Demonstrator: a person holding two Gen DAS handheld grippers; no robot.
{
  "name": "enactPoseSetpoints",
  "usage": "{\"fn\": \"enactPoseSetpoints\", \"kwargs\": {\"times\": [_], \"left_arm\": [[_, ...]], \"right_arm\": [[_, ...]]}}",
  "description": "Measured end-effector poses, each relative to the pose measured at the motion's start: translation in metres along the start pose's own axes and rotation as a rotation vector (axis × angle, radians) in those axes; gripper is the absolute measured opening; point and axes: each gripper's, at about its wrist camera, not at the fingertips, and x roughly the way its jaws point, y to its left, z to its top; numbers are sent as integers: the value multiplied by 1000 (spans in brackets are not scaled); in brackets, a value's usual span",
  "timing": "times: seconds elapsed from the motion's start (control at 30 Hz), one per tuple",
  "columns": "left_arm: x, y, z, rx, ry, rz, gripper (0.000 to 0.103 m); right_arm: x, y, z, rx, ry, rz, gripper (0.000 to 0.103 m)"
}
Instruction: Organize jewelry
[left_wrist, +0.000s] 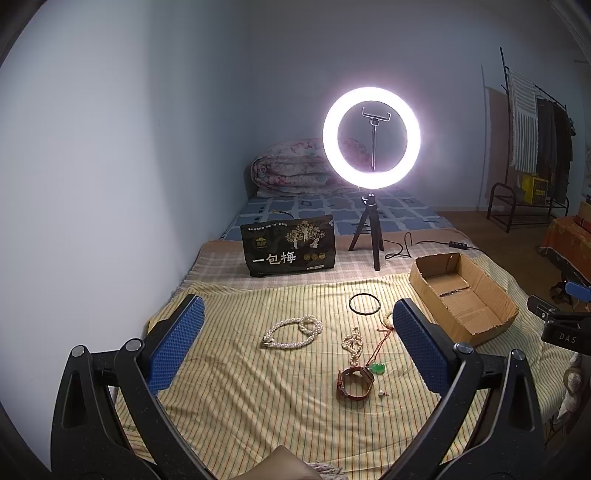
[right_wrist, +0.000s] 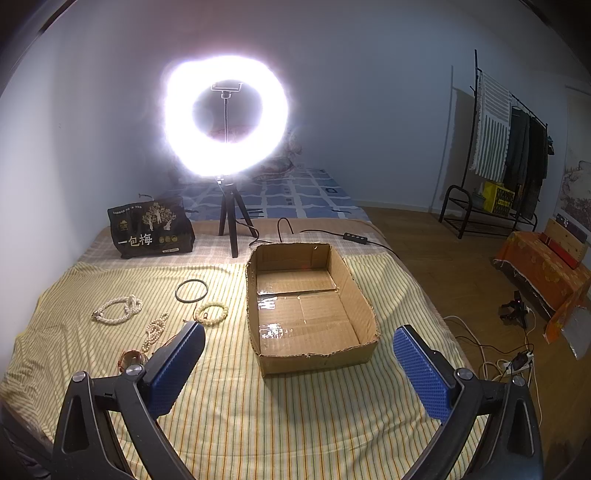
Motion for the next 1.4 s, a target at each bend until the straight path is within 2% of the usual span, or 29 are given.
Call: {"fn": "enactPoseSetpoints", "kwargs": {"times": [1.4], "left_arm": [[-2, 1, 7, -10, -6, -2, 103]], "right_arm": [[0, -1, 2, 0, 1, 1, 103]]}}
